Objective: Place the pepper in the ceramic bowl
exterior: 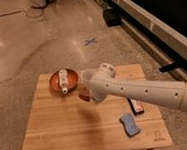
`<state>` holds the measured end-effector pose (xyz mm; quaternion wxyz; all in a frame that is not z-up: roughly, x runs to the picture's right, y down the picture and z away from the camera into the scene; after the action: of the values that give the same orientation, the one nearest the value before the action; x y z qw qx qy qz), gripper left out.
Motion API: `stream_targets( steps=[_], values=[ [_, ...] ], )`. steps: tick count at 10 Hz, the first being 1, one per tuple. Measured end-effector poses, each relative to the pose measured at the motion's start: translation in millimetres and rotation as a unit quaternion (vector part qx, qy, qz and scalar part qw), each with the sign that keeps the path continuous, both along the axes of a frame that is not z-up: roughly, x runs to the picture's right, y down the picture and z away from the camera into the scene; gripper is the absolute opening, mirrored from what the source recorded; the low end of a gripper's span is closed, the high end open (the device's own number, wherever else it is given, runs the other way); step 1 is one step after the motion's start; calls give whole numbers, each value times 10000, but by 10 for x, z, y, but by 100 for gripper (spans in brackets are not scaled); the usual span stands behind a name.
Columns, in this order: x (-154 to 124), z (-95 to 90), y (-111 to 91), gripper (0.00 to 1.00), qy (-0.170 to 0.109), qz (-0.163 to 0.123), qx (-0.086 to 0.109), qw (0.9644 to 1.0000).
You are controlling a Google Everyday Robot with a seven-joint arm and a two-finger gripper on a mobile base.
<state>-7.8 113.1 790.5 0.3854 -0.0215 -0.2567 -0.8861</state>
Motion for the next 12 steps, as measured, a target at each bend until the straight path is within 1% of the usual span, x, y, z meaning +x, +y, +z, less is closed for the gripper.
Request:
stream_targets(
  steps=[2, 11, 12],
  values=[
    [-164, -51, -150, 0, -102, 4, 67, 9999],
    [-156, -56, -155, 0, -95, 8, 71, 9999],
    [-157, -49, -228, 0, -79, 11, 141, 9999]
  ],
)
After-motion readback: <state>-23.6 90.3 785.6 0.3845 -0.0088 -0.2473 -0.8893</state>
